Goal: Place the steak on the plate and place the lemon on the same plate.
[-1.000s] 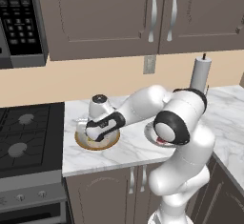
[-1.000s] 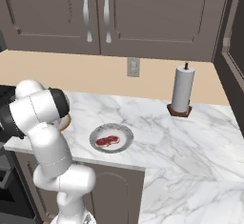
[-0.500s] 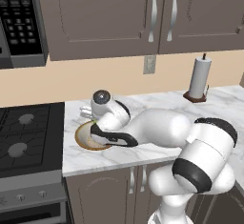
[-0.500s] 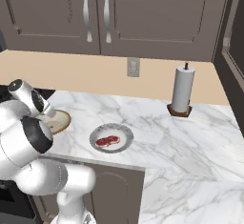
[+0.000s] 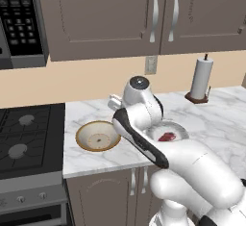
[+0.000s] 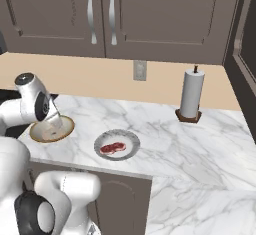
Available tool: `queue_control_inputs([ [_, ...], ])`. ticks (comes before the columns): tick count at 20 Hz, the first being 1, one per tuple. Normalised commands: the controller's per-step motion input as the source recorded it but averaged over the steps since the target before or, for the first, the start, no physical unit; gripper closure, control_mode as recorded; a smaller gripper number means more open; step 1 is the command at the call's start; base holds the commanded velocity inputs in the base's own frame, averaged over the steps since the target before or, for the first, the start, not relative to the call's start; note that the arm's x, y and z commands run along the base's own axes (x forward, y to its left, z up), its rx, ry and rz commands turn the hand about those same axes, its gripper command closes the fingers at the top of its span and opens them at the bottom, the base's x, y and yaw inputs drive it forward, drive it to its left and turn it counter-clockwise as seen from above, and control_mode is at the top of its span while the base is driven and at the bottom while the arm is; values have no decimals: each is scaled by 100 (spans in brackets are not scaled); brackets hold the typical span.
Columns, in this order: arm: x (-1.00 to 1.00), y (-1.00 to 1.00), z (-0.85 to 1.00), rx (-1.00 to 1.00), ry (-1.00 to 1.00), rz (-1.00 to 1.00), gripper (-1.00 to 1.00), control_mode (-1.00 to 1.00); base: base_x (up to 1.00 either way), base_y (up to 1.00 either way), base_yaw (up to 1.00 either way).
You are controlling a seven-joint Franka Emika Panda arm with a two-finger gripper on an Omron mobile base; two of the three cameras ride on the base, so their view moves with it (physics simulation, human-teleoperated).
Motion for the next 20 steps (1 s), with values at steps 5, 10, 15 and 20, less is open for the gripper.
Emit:
queue_control_inputs([
  [5,-68,-100,1,11,2,-22,100,-100,0,0,0],
  [10,-11,-100,-7,0,1,-22,100,-100,0,0,0],
  [15,6,-100,-8,0,9,-24,100,-100,0,0,0],
  [20,38,-95,0,2,17,-13,100,-100,0,0,0],
])
